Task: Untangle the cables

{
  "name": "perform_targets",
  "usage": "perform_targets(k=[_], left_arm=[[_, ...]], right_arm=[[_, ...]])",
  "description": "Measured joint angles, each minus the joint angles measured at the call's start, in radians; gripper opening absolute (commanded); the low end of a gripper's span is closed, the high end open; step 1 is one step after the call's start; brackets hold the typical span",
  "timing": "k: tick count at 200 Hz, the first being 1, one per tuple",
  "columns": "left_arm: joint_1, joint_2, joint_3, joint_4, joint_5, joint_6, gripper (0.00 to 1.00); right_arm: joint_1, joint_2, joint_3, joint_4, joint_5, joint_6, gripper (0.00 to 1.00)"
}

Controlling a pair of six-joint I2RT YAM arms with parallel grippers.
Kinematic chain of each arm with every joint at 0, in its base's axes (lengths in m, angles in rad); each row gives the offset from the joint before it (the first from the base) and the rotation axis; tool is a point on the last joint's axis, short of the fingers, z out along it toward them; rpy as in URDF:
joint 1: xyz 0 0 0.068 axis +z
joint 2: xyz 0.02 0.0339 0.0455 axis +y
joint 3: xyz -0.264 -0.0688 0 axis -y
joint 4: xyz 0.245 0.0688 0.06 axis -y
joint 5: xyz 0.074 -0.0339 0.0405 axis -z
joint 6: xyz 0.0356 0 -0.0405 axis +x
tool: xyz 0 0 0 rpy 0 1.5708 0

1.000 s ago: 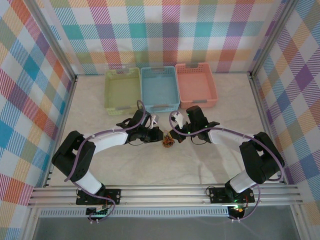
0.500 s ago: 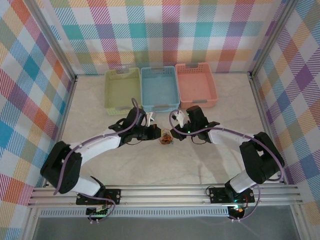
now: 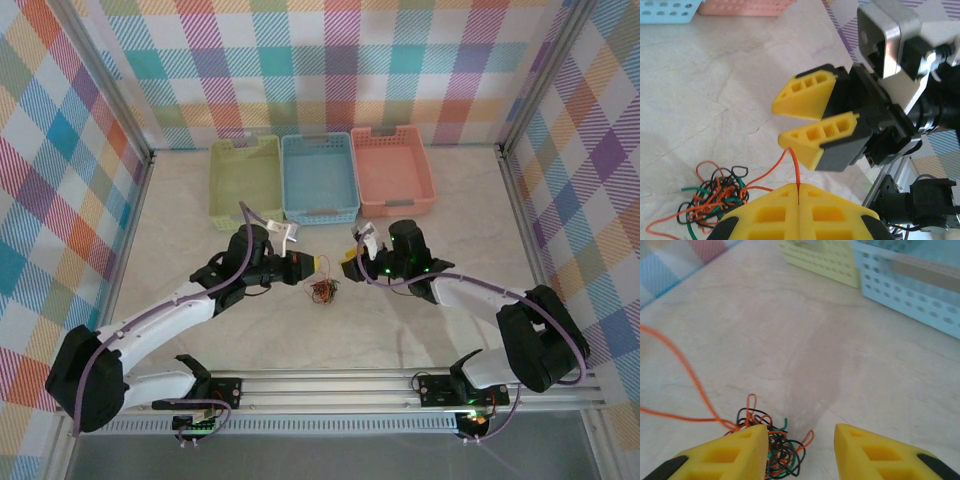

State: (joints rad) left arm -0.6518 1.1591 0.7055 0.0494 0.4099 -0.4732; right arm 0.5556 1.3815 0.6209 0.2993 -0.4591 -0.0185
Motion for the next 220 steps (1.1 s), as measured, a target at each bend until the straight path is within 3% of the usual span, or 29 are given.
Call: perform_targets(k=[43,86,177,220], left_arm=[[-0.003,-0.007,-0.003,0.01,0.0,0.011,0.0],[-0.014,0.013,-0.003,0.021,0.013,0.018,0.0],[-0.048,0.038,-0.003,0.032,0.019,0.03,0.0],[-0.058,0.025,-0.004,0.047,0.034,0.034,0.0]], right_arm=[[0.021,0.003,-0.019,0.051,-0.137,-0.026,0.41],[0.043,0.027,-0.019,0.07,-0.154,-0.027,0.39],[0.054,-0.005,-0.021,0.13,-0.008,-0.022,0.29],[0.054,-0.006,-0.021,0.123,0.131,-0.017,0.28]])
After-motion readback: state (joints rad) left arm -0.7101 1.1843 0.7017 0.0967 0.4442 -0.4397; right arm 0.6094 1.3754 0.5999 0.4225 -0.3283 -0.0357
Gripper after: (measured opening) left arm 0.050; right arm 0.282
